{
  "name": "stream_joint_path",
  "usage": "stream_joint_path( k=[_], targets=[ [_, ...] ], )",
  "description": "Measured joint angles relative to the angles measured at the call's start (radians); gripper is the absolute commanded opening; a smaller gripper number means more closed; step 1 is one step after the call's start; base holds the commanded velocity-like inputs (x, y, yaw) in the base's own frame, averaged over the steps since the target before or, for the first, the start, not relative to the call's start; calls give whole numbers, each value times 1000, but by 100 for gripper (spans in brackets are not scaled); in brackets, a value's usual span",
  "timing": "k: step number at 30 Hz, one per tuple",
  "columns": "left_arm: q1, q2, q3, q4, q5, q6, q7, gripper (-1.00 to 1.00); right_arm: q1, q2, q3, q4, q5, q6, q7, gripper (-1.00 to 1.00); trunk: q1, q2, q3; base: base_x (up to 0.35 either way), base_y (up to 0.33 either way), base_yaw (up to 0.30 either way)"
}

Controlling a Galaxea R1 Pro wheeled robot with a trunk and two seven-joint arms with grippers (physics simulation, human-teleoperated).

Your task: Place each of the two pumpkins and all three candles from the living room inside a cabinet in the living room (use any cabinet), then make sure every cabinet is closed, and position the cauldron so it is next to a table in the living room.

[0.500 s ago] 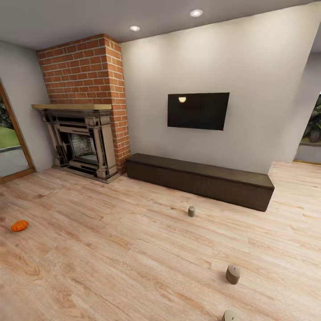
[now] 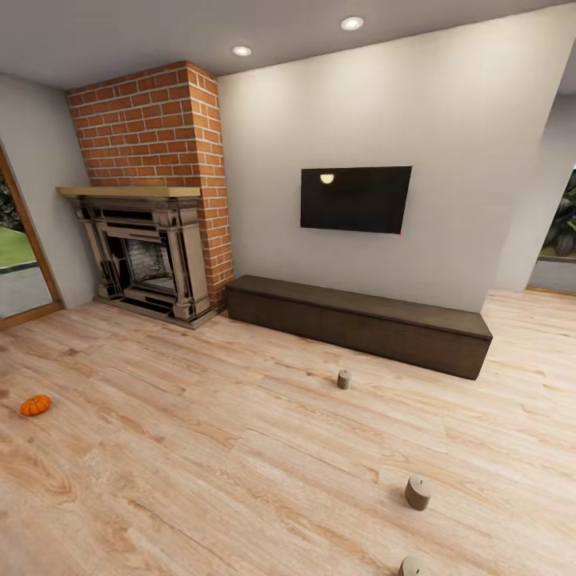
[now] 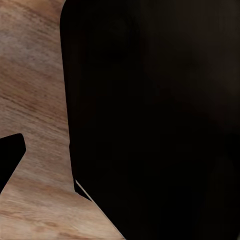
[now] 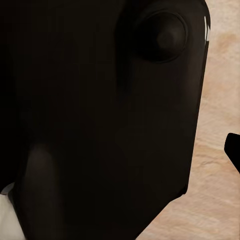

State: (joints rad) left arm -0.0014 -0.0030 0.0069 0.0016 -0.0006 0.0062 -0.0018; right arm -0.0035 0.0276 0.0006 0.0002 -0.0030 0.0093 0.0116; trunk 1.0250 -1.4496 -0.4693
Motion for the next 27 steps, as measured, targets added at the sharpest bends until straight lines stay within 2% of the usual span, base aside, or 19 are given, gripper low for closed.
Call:
stream_joint_path(
  k=[8,14,27],
  targets=[
    [-3,4,-2,-1,-2,0,-2,100,0,4,-1,-5,0,-2,-1,100,0,0,0,-11,-34,0],
    [-8,11,-6,-3,-6,-17,-2,100,-1,15,-4,-14,0,-6,-2,100,0,0,0,-67,-227,0],
    [-9,13,-7,-4,-6,-31,-2,100,-1,17,-4,-13,0,-5,-2,100,0,0,0,-24,-247,0]
  ],
)
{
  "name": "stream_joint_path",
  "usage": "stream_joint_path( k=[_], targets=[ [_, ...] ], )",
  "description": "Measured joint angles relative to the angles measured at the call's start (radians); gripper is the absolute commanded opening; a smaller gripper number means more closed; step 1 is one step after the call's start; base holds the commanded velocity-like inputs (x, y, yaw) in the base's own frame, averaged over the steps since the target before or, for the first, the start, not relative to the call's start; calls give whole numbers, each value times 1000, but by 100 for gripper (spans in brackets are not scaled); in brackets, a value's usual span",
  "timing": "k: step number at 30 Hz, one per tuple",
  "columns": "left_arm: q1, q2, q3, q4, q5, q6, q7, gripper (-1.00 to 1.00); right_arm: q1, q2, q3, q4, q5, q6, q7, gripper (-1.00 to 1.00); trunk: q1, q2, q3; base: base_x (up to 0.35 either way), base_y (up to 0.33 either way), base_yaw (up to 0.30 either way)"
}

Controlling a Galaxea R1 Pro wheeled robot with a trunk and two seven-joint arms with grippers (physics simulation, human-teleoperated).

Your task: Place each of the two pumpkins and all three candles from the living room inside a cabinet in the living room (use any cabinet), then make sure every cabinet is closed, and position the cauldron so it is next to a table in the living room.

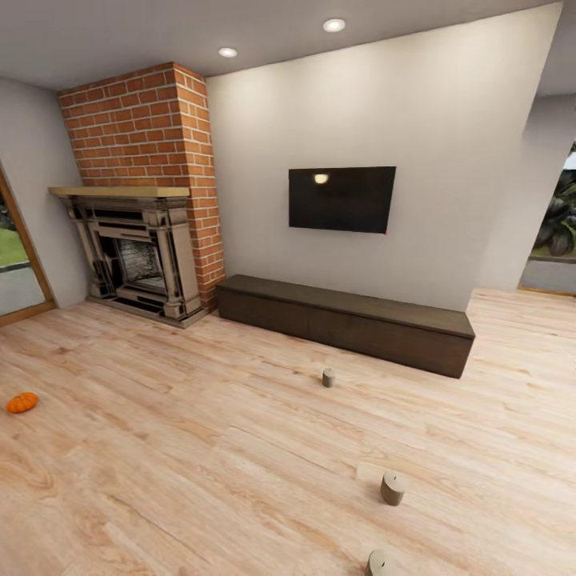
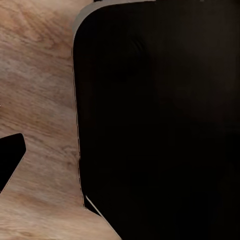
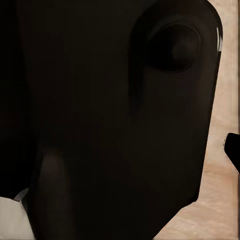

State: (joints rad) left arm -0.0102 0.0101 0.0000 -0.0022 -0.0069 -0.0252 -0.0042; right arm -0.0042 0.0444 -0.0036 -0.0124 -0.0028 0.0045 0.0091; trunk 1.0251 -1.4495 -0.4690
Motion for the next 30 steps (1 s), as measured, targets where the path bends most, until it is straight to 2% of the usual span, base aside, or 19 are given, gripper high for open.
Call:
stream_joint_path(
  k=[3,20,30],
  targets=[
    [0,0,-1,0,0,-18,0,100,0,0,-1,1,0,0,0,100,0,0,0,0,-22,0],
    [1,1,-1,0,2,-22,1,100,0,-2,-5,6,-1,-1,0,100,0,0,0,0,-6,0],
    [0,17,3,0,3,-22,3,100,0,-9,-7,3,-1,-1,-3,100,0,0,0,0,0,0]
  ],
)
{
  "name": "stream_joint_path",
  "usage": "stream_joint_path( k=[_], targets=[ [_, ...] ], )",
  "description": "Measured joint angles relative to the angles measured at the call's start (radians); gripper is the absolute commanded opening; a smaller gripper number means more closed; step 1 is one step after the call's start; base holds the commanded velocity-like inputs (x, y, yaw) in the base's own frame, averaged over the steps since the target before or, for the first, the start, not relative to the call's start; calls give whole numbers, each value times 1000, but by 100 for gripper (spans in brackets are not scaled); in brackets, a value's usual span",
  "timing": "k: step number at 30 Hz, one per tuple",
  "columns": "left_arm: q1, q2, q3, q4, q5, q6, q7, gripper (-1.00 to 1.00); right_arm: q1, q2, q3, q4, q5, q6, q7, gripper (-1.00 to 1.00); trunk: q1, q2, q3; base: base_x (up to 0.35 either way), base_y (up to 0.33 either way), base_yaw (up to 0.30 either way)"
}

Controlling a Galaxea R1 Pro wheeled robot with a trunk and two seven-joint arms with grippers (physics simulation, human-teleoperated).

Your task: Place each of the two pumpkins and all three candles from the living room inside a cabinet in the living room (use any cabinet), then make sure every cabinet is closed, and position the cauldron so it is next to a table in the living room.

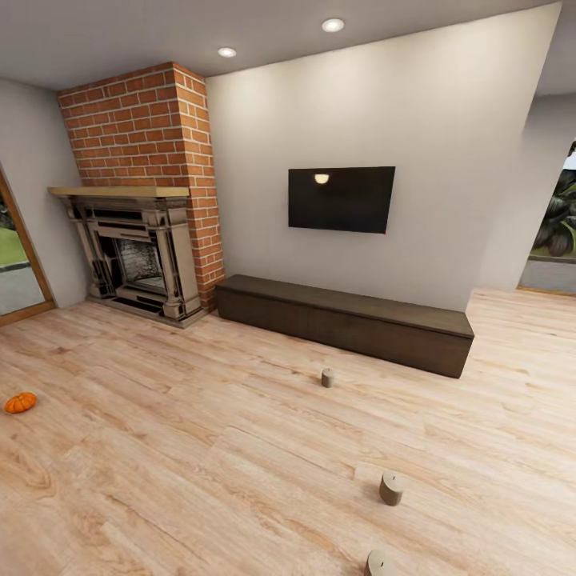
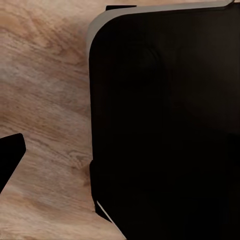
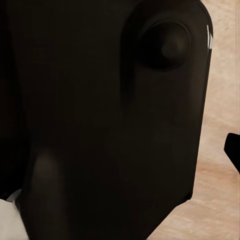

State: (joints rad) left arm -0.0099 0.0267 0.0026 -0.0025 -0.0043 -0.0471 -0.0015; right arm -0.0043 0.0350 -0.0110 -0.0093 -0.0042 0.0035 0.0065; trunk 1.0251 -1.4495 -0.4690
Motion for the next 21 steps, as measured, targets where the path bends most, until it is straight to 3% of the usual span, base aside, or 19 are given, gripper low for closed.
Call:
stream_joint_path(
  k=[21],
  targets=[
    [0,-4,4,0,1,0,0,100,0,0,0,-5,0,0,-1,100,0,0,0,0,0,0]
  ],
)
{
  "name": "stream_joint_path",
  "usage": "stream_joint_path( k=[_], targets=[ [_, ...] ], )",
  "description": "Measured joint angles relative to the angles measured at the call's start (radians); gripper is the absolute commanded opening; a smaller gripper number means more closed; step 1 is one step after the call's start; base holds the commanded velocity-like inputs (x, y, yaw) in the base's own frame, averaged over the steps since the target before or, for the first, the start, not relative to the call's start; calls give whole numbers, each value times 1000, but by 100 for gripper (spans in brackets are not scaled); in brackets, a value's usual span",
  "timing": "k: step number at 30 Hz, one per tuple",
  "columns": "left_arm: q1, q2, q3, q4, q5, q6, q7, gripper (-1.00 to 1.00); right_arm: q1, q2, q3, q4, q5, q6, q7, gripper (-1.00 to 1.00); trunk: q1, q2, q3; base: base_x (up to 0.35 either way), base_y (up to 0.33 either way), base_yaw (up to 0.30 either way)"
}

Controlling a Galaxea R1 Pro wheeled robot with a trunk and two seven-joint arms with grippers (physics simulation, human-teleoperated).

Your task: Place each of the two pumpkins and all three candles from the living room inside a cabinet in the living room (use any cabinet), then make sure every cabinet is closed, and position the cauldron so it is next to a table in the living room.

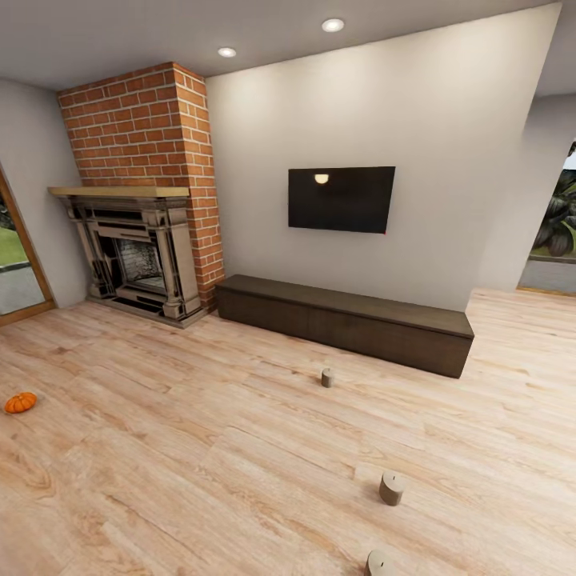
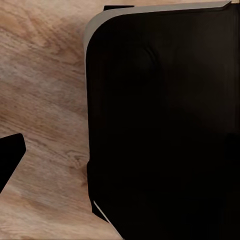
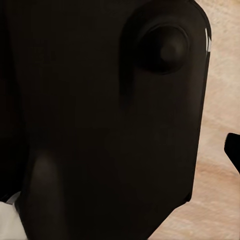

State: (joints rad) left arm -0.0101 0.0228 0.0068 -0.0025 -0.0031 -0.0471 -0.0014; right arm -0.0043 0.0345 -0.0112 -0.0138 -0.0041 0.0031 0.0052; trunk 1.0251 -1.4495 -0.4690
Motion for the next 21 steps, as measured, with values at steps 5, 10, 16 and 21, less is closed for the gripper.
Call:
stream_joint_path(
  k=[5,10,16,21],
  targets=[
    [0,0,0,0,0,0,0,100,0,3,0,0,0,0,1,100,0,0,0,0,0,0],
    [0,5,-2,0,0,0,0,100,0,7,3,2,1,0,2,100,0,0,0,0,0,74],
    [0,4,-2,0,0,0,0,100,0,10,6,10,1,0,2,100,0,0,0,0,0,245],
    [0,0,0,0,0,0,0,100,0,13,7,14,1,0,2,100,0,0,0,0,0,283]
  ],
)
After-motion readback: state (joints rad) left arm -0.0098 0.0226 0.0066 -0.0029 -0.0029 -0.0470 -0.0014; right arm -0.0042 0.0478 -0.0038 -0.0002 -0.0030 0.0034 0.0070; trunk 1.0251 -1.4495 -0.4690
